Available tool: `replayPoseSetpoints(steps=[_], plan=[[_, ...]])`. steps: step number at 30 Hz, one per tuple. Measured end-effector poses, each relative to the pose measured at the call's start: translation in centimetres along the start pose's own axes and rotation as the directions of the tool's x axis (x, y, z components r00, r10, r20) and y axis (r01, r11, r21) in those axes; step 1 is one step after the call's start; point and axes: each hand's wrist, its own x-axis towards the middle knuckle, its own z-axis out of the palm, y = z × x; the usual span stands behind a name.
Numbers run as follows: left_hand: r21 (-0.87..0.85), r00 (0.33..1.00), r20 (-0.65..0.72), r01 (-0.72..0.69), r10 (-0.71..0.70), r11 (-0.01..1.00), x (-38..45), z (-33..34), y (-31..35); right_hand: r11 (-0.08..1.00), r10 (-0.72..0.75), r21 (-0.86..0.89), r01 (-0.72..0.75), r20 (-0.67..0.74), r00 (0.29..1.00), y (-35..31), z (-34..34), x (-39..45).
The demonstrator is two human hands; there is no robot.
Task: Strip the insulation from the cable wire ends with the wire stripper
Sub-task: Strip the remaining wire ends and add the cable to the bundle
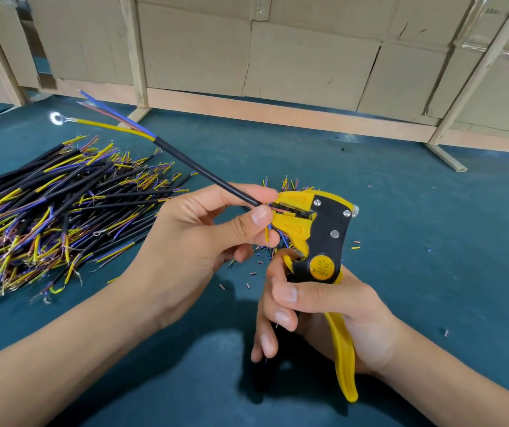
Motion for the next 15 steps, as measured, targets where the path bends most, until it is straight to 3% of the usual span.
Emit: replayPoseSetpoints(steps=[15], plan=[[-0.063, 1.000, -0.006, 0.029, -0.030, 0.998, -0.09, 0.23, -0.21, 0.999, 0.006, -0.034, -0.008, -0.064, 0.998, -0.07, 0.70, -0.03]])
